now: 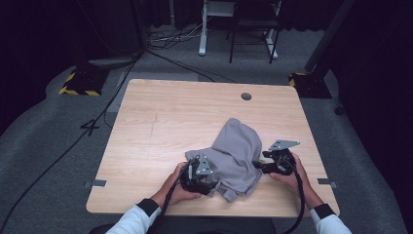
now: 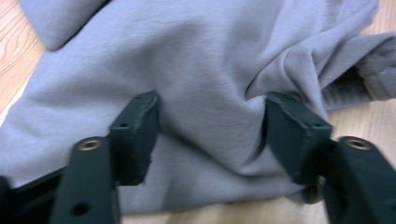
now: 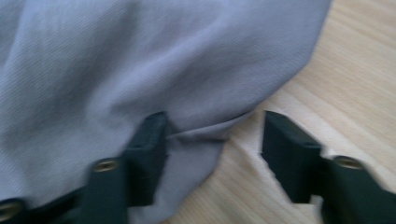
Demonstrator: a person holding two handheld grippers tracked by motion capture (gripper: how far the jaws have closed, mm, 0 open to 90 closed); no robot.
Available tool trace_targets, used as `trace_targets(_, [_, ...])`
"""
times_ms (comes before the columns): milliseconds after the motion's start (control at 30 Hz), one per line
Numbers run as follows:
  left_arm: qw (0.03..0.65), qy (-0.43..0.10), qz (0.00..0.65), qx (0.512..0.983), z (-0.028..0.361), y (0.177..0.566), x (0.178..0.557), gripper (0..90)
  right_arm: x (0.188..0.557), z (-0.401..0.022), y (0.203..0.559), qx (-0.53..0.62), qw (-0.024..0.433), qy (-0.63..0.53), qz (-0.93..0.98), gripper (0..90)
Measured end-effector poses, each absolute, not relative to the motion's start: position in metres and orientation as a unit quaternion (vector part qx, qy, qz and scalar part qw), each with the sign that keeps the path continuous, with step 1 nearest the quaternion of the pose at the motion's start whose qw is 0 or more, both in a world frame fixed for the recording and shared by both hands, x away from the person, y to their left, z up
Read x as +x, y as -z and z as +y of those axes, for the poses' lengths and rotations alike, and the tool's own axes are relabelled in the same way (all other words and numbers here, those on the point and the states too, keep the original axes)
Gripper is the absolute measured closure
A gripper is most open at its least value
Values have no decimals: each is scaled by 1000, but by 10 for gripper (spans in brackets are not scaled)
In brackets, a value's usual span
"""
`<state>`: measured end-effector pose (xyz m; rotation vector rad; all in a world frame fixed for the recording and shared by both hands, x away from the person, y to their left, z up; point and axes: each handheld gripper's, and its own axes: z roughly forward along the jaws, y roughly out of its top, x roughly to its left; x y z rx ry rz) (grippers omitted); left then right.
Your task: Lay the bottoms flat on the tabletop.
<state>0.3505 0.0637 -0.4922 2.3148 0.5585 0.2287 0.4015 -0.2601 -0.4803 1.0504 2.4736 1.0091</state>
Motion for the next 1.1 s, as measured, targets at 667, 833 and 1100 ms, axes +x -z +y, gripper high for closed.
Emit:
trace_targets(667, [410,-181,220,866,99,443,358,854,398,-255,418,314,249,-399,825,895])
trace_targets(833, [423,-193,246,850,115,434,370,854,413,-248,398,319,267,-417,808,894])
trace_targets(1100, [374,-176,261,872,132,456,379,853,431,-226,428,322,225,-386,835,495])
